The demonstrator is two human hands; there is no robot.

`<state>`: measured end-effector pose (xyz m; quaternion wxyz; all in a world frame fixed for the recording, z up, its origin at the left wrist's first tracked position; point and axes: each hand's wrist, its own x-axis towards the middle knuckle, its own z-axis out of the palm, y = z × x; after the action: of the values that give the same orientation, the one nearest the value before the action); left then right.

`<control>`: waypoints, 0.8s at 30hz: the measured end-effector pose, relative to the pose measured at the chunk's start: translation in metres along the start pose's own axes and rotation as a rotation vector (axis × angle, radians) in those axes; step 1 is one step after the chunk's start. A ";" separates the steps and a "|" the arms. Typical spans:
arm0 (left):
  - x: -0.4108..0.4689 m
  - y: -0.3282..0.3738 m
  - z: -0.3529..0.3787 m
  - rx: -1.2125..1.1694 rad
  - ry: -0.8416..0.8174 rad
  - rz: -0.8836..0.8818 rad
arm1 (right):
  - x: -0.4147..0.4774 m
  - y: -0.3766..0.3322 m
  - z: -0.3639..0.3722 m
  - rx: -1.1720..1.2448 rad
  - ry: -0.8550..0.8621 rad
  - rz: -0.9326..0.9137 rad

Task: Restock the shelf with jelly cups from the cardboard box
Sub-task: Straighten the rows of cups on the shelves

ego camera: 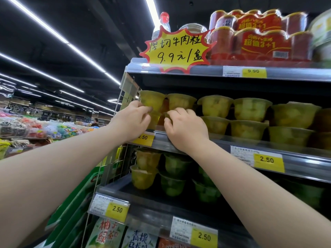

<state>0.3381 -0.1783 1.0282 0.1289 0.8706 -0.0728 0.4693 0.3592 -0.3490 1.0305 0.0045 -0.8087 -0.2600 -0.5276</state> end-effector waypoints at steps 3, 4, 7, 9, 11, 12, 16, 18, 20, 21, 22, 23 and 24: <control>-0.002 0.004 0.002 0.022 -0.005 -0.003 | 0.000 -0.001 0.001 -0.003 0.024 -0.002; -0.003 0.005 0.003 0.031 -0.002 -0.009 | 0.000 -0.001 0.001 -0.001 0.038 -0.008; -0.007 0.012 0.007 0.081 0.049 -0.023 | -0.007 -0.001 -0.004 0.062 0.108 -0.014; -0.008 0.020 0.009 0.117 0.099 0.020 | -0.017 0.005 -0.011 0.094 0.153 -0.004; -0.006 0.033 0.012 0.094 0.099 0.107 | -0.030 0.018 -0.017 0.042 0.165 -0.006; -0.005 0.041 0.014 0.081 0.088 0.145 | -0.037 0.027 -0.019 0.011 0.171 -0.002; 0.005 0.072 0.030 0.030 0.052 0.170 | -0.064 0.067 -0.042 -0.119 0.168 0.120; 0.009 0.083 0.035 0.048 0.053 0.160 | -0.077 0.089 -0.056 -0.186 0.076 0.213; 0.010 0.089 0.036 0.076 0.065 0.139 | -0.088 0.107 -0.065 -0.221 0.015 0.250; 0.010 0.090 0.036 0.079 0.064 0.124 | -0.092 0.112 -0.068 -0.227 0.018 0.237; 0.009 0.091 0.036 0.076 0.064 0.113 | -0.095 0.114 -0.070 -0.221 0.019 0.219; 0.008 0.092 0.035 0.071 0.064 0.106 | -0.096 0.114 -0.071 -0.198 0.007 0.211; 0.007 0.092 0.035 0.068 0.064 0.104 | -0.096 0.115 -0.072 -0.167 -0.015 0.216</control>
<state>0.3468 -0.2769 1.0307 0.0769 0.8540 -0.0975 0.5052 0.3173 -0.5084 1.0110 -0.0080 -0.8336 -0.1264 -0.5377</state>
